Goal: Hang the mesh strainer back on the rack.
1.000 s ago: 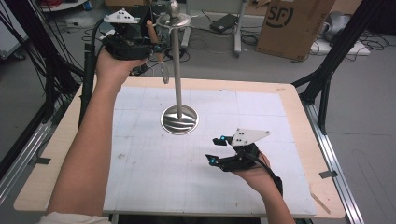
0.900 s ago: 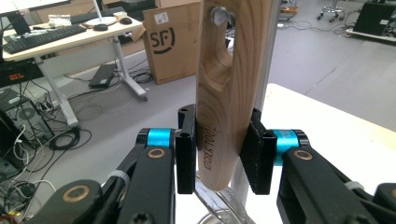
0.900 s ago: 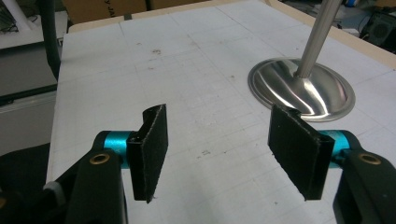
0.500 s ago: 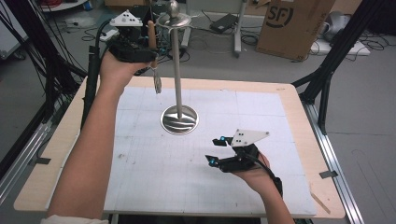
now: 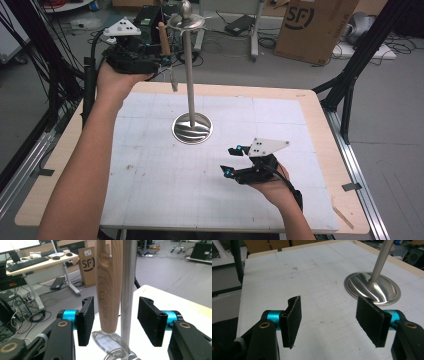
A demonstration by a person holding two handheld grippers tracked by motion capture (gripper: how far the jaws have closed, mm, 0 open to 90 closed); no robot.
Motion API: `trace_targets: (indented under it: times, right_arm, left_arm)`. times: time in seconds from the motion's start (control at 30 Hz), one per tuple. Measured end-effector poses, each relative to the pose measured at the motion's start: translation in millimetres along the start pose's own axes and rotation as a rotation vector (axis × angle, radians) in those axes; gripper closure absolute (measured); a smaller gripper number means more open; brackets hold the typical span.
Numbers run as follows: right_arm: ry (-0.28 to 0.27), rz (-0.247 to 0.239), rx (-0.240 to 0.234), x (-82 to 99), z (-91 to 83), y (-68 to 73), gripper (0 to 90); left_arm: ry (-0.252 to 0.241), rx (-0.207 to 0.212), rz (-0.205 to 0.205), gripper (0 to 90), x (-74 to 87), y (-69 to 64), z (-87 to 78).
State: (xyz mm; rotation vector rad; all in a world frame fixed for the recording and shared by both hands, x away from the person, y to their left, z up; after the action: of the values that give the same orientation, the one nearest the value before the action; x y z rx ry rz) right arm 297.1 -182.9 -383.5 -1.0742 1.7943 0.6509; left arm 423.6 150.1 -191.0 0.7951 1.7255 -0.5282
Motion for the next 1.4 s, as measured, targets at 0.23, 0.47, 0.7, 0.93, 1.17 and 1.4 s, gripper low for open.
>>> trace_targets:
  times: [0.23,0.47,0.7,0.93,1.17,1.4]
  right_arm:
    - [-0.006,0.005,0.005,-0.7,-0.9,-1.5,36.9]
    - [-0.011,0.008,0.009,-1.0,-2.7,-2.3,36.9]
    - [-0.011,0.01,0.015,-0.9,-5.5,-3.1,36.9]
    - [-0.009,0.013,0.023,-0.3,-8.3,-5.1,36.6]
    - [-0.005,0.014,0.024,0.1,-9.2,-5.3,36.1]
    - [-0.002,0.016,0.034,0.5,-8.7,-5.7,35.6]
  left_arm:
    - [-0.012,0.031,0.009,44.7,7.9,-2.0,-11.4]
    - [-0.026,0.069,0.011,41.0,13.1,-7.4,-20.9]
    - [-0.035,0.111,0.026,36.7,21.6,-19.6,-28.9]
    - [-0.036,0.145,0.036,33.0,34.2,-32.4,-34.7]
    - [-0.04,0.181,0.032,28.9,49.2,-42.2,-38.8]
    - [-0.038,0.205,0.026,26.8,65.8,-49.0,-43.1]
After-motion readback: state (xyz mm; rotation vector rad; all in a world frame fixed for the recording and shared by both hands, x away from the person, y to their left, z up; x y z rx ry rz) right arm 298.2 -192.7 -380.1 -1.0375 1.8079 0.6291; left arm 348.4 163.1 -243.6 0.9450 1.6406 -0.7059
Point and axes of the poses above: each handheld gripper's, and its own axes: z roughly forward along the jaws, x roughly out of its underside, y roughly to its left, the point moved 2 cm from there along z, roughly forward along the jaws, and after that the axes turned 4 degrees about x, right-handed, at the moved point
